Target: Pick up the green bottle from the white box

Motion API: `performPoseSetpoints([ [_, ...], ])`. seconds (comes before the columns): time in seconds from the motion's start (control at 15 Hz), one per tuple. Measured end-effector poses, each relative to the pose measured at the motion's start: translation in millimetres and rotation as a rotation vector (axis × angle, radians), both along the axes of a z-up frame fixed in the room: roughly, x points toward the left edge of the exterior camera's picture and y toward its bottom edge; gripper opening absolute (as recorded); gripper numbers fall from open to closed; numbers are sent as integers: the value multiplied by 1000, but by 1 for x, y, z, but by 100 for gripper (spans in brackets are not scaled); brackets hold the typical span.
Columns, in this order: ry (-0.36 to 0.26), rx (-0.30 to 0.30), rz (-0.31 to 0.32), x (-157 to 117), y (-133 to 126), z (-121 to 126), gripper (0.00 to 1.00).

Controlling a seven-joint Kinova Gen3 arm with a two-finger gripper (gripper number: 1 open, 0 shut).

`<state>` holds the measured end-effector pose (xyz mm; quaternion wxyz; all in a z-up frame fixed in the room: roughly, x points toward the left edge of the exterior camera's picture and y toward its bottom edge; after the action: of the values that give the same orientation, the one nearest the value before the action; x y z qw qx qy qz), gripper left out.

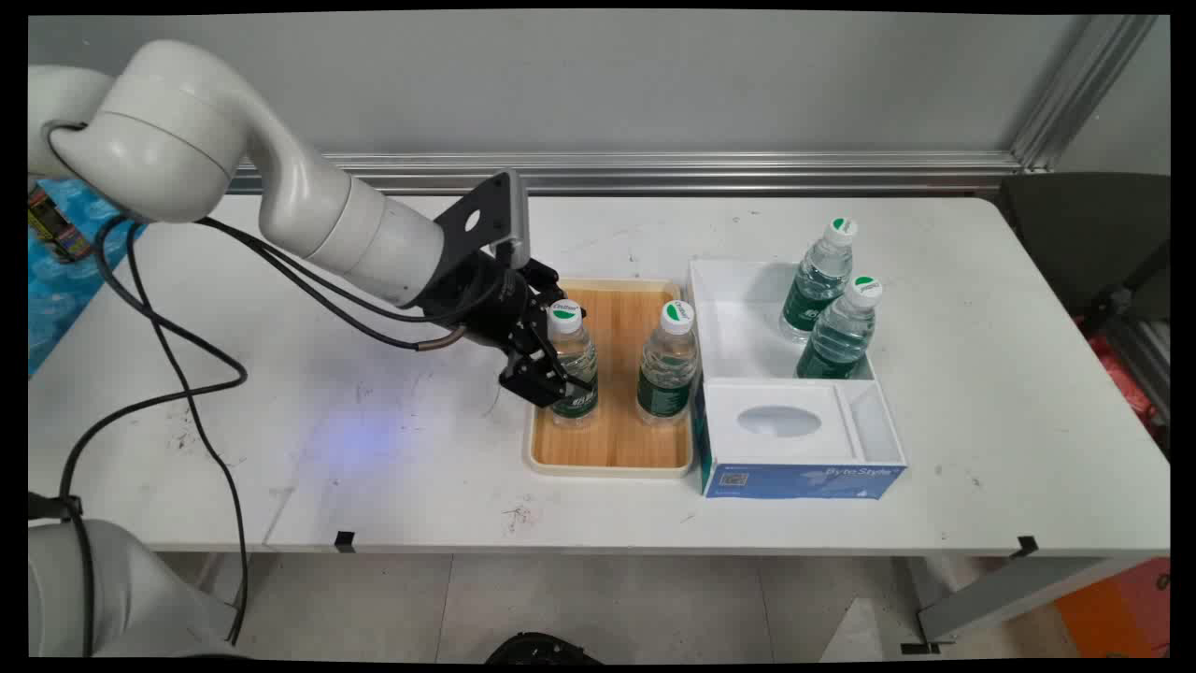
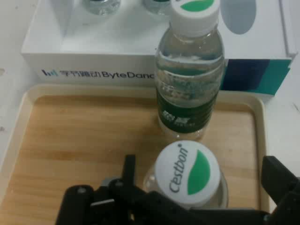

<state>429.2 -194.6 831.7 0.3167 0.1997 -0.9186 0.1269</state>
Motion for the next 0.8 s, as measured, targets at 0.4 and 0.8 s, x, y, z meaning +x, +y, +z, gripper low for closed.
performPoseSetpoints([
  [0.4, -36, 15, 86, 9, 6, 22, 100],
  [0.8, -126, 71, 182, 24, 24, 43, 100],
])
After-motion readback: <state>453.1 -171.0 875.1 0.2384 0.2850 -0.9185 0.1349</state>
